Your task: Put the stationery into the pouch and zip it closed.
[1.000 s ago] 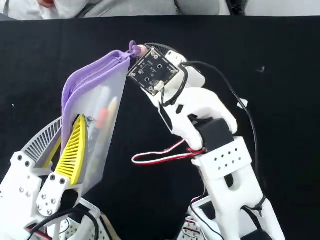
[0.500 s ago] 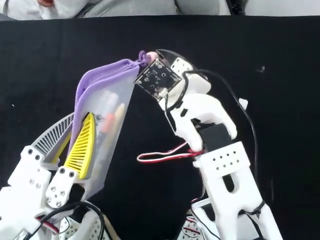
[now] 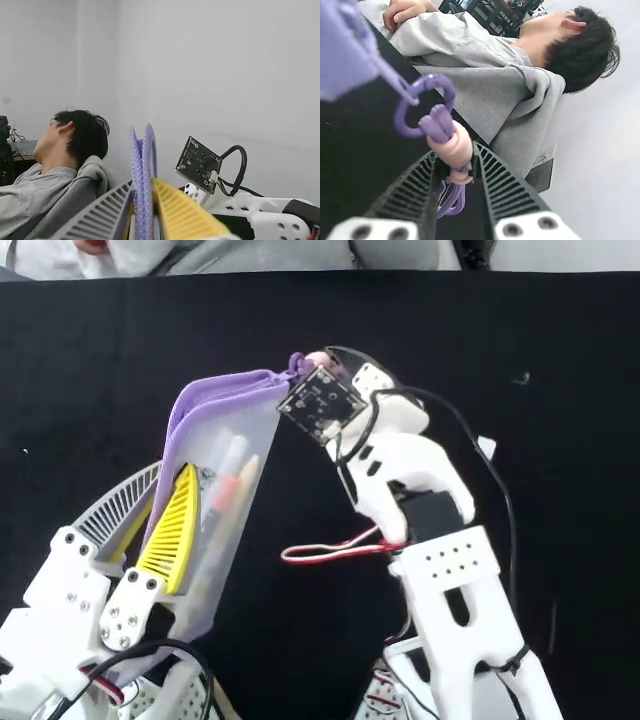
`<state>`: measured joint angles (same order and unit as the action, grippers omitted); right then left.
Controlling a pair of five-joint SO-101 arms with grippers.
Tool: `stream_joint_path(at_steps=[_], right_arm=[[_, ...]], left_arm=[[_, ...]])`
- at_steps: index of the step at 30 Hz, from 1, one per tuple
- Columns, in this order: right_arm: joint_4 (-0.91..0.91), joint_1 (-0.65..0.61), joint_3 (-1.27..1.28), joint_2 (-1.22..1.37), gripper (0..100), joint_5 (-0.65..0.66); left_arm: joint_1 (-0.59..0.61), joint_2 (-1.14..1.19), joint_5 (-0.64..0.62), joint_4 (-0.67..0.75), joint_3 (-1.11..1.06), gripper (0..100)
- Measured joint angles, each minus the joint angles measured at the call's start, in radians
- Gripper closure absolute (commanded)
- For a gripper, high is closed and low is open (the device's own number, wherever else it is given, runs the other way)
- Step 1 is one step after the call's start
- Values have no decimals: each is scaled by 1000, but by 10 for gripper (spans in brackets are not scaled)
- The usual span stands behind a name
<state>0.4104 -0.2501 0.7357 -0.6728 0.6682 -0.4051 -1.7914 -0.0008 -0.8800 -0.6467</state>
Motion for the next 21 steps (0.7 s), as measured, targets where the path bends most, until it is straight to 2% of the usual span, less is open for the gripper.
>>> stream_joint_path(at_steps=[5, 10, 16, 21], right_arm=[[175, -69, -130, -55, 988, 0], [293, -114, -212, -78, 988, 3], [336, -130, -233, -153, 988, 3], [336, -130, -233, -172, 988, 5]], left_arm=[[0, -5, 0, 3, 5, 970], [2, -28, 3, 17, -100, 964], [3, -28, 6, 94, -259, 772], [6, -28, 6, 178, -381, 776]])
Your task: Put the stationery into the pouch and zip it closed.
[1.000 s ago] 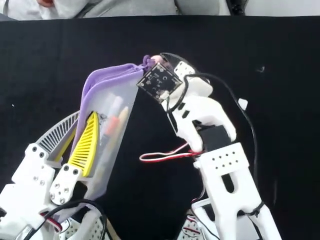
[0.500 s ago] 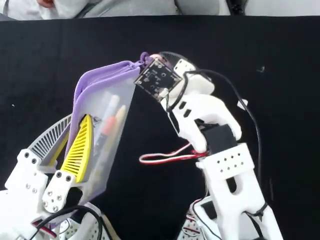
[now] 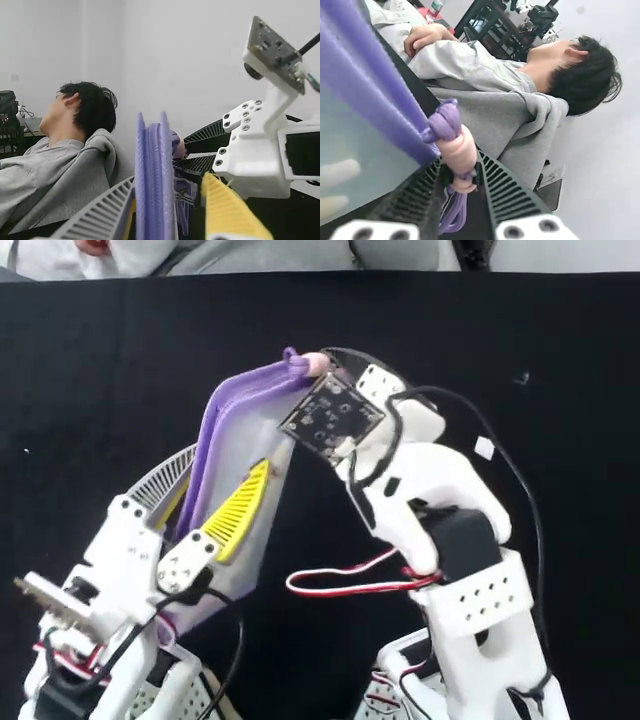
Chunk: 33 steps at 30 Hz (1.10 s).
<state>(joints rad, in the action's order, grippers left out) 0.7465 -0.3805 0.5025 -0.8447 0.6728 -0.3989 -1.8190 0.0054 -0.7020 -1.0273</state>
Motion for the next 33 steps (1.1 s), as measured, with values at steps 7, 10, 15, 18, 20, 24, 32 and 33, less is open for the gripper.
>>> stream_joint_path(at_steps=[7, 10, 15, 18, 20, 24, 32, 33], right_arm=[[2, -2, 2, -2, 988, 2], [2, -6, 2, 0, 988, 2], [0, -3, 2, 5, 988, 2], [-40, 28, 2, 54, 988, 2], [-92, 55, 15, 115, 987, 2], [-213, 87, 25, 282, 987, -37], [-450, 109, 25, 617, 983, -86], [-477, 120, 25, 657, 983, -86]], left_arm=[[0, 0, 2, 35, -20, 775], [32, 0, 2, 37, -17, 775], [189, 0, -37, 37, 48, 775], [308, 0, -98, 37, 77, 775], [385, 0, -127, 37, 81, 777], [496, 0, -166, 37, 81, 778], [534, 0, -180, 37, 5, 780], [534, 0, -180, 37, -5, 780]])
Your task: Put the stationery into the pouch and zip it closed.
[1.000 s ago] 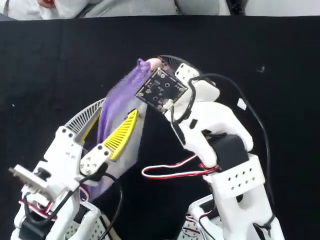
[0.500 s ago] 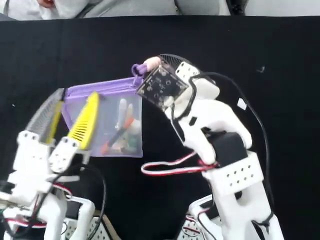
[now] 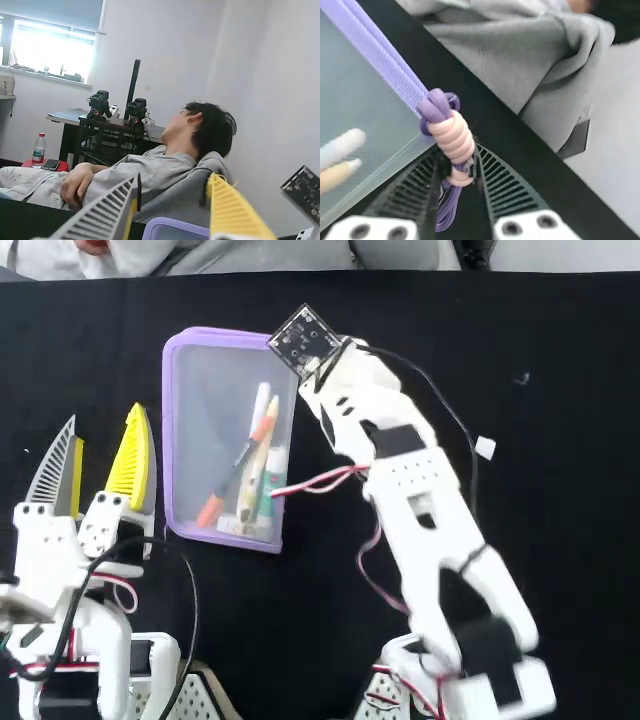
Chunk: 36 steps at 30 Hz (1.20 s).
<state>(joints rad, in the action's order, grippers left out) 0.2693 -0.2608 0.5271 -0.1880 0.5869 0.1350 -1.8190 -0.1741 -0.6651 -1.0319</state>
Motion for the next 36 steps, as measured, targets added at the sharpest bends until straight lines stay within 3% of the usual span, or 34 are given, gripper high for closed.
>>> stream_joint_path(at_steps=[8, 15, 19, 24, 31, 36], right_arm=[[-129, 52, 0, 230, 976, 0], [-133, 49, 0, 247, 768, 2], [-133, 49, 0, 236, 721, 2], [-94, 48, 0, 100, 722, 2], [20, 49, 0, -216, 723, 2], [80, 48, 0, -477, 723, 2]], left_arm=[[0, 0, 0, 0, -41, 780], [0, 0, 0, 3, -60, 780], [0, 0, 0, 3, -60, 780], [0, 0, 0, 8, -60, 780], [0, 0, 0, 143, -60, 782], [0, 0, 0, 203, -34, 901]])
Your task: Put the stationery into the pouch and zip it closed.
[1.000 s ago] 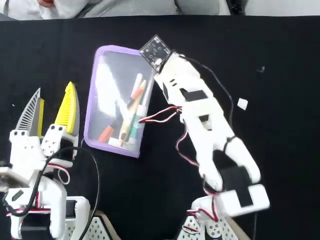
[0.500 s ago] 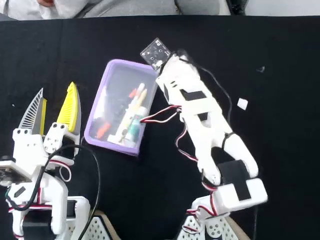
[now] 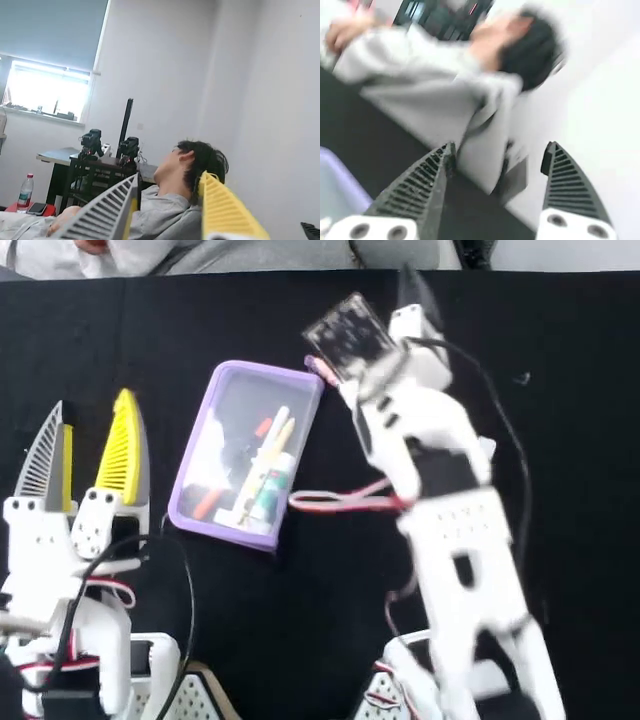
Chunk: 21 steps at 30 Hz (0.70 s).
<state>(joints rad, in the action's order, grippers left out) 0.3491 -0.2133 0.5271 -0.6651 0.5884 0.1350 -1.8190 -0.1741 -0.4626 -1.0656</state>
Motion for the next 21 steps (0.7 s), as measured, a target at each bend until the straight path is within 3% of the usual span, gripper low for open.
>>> stream_joint_path(at_steps=[4, 10, 17, 21], right_arm=[[54, 35, 0, -201, 723, 0], [121, 123, -2, -479, 723, 0], [287, 163, -5, -710, 724, 0], [341, 160, 29, -824, 809, 0]], left_arm=[[0, 0, 0, 0, 54, 970], [0, 0, 0, -6, 69, 971], [0, -2, 0, -238, 150, 971], [0, -2, 0, -367, 175, 971]])
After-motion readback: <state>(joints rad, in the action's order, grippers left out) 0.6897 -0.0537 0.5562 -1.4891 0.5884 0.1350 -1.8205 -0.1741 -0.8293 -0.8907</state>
